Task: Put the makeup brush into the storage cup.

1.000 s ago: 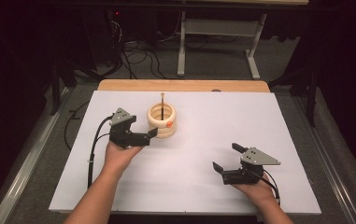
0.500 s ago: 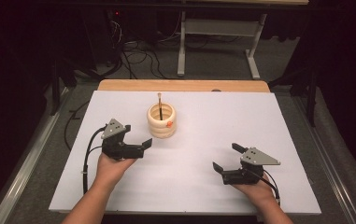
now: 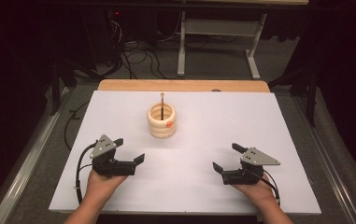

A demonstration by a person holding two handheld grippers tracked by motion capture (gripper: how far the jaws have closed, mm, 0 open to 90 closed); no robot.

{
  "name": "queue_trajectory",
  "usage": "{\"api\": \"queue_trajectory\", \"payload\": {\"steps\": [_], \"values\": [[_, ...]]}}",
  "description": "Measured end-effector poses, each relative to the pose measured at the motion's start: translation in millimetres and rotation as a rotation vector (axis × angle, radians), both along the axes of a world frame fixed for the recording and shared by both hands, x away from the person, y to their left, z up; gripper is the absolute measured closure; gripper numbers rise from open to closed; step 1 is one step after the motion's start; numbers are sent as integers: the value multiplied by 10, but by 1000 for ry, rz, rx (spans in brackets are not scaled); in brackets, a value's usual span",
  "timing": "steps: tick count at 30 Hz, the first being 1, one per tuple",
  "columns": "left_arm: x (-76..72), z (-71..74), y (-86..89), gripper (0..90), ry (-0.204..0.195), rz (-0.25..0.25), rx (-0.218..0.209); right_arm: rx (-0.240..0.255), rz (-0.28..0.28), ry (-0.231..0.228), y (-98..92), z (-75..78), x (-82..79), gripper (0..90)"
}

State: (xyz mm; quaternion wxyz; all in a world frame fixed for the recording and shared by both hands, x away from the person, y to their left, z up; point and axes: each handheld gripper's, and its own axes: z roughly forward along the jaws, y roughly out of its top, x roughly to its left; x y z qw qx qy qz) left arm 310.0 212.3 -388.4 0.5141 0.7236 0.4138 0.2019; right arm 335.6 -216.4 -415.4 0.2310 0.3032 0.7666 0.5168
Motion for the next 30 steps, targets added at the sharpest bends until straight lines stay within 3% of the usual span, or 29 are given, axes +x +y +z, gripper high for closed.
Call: {"api": "queue_trajectory", "payload": {"steps": [3, 7, 10, 12, 18, 30], "values": [[-129, -67, 25, 11, -16, 3, 14, 0, -5, 4, 3, -2, -2, 23], [-226, -150, 41, 9, 11, -8, -33, 0, -10, 10, -2, -4, 2, 23], [-256, -141, 3, 6, -27, -4, 11, 4, -15, 11, -8, 1, 4, 23], [-253, -132, 1, 6, -38, -9, 18, 4, -21, 5, -11, 3, 10, 23], [-181, -180, 41, 6, -13, -17, 12, 2, -27, 7, -6, 0, 17, 23], [-152, -201, 36, 9, -13, -8, 13, 2, -25, 7, -18, 10, 2, 23]]}}
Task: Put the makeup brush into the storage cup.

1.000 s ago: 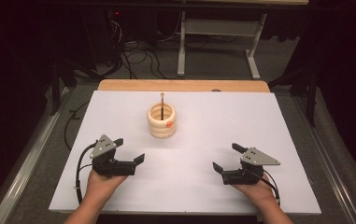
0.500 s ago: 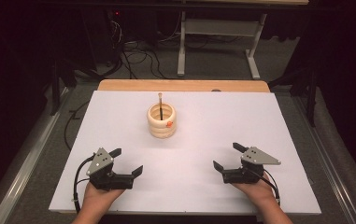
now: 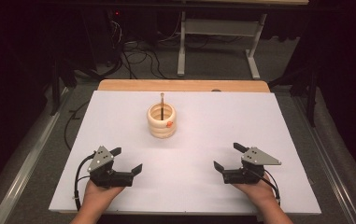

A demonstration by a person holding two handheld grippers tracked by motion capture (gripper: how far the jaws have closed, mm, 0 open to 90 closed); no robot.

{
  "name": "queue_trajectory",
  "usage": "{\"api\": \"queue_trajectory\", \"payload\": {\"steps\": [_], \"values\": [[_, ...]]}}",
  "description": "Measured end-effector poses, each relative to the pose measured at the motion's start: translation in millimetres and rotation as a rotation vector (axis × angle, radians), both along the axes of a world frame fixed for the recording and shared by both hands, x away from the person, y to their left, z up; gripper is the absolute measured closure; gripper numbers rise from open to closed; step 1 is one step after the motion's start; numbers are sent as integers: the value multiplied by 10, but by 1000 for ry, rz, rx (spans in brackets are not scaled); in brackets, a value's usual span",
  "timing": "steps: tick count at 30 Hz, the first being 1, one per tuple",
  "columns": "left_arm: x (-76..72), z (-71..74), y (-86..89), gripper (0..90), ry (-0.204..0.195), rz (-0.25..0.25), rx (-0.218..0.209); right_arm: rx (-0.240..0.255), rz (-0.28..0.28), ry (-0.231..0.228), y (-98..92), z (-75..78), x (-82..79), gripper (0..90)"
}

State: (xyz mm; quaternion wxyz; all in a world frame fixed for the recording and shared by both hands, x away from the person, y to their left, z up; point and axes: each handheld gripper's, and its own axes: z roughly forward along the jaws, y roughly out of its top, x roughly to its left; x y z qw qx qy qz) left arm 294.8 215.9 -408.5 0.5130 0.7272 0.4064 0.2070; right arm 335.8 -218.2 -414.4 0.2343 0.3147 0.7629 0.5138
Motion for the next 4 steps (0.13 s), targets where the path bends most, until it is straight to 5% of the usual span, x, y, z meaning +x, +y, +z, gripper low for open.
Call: {"api": "queue_trajectory", "payload": {"steps": [4], "values": [[2, -7, 9, 8, 3, 0, 3, 0, 3, -6, 2, 1, 6, 23]]}}
